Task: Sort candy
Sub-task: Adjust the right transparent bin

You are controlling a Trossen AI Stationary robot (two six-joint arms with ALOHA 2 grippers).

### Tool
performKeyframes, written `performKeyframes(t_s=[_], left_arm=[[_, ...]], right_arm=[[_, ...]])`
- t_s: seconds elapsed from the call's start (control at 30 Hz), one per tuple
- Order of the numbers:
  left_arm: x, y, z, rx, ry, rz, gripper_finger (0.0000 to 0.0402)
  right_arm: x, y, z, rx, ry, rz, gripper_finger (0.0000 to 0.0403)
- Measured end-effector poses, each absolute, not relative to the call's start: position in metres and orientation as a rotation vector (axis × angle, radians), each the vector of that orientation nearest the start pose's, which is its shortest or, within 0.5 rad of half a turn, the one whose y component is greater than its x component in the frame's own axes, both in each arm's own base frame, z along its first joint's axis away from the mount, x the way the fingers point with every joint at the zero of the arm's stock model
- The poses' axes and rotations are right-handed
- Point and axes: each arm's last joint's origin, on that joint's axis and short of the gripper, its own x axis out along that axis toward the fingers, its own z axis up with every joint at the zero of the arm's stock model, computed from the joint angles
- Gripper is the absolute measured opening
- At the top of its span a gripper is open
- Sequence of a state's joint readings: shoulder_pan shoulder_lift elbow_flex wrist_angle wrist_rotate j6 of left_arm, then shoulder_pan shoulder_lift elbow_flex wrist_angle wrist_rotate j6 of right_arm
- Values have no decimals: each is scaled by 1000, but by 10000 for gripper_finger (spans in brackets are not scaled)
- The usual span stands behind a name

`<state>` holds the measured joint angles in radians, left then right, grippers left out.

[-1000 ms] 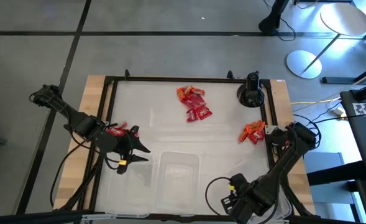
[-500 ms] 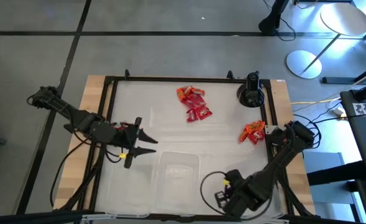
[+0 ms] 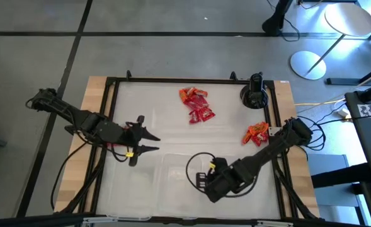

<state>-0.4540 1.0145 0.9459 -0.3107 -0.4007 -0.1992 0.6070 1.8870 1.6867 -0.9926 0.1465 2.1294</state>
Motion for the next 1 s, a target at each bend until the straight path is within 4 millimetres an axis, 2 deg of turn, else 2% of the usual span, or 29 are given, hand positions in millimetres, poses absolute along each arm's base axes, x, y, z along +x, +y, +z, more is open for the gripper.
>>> performKeyframes(t_s=[0.17,0.43,0.7,1.0], left_arm=[[197,-85,340,-25,324,-31,143],[190,-81,345,17,298,-40,143],[190,-81,345,17,300,-40,143],[190,-81,345,8,300,-38,143]], right_arm=[[326,220,277,1465,922,-837,21],[321,219,274,1428,999,-875,30],[321,219,272,1422,1010,-886,77],[322,220,273,1440,1007,-870,159]])
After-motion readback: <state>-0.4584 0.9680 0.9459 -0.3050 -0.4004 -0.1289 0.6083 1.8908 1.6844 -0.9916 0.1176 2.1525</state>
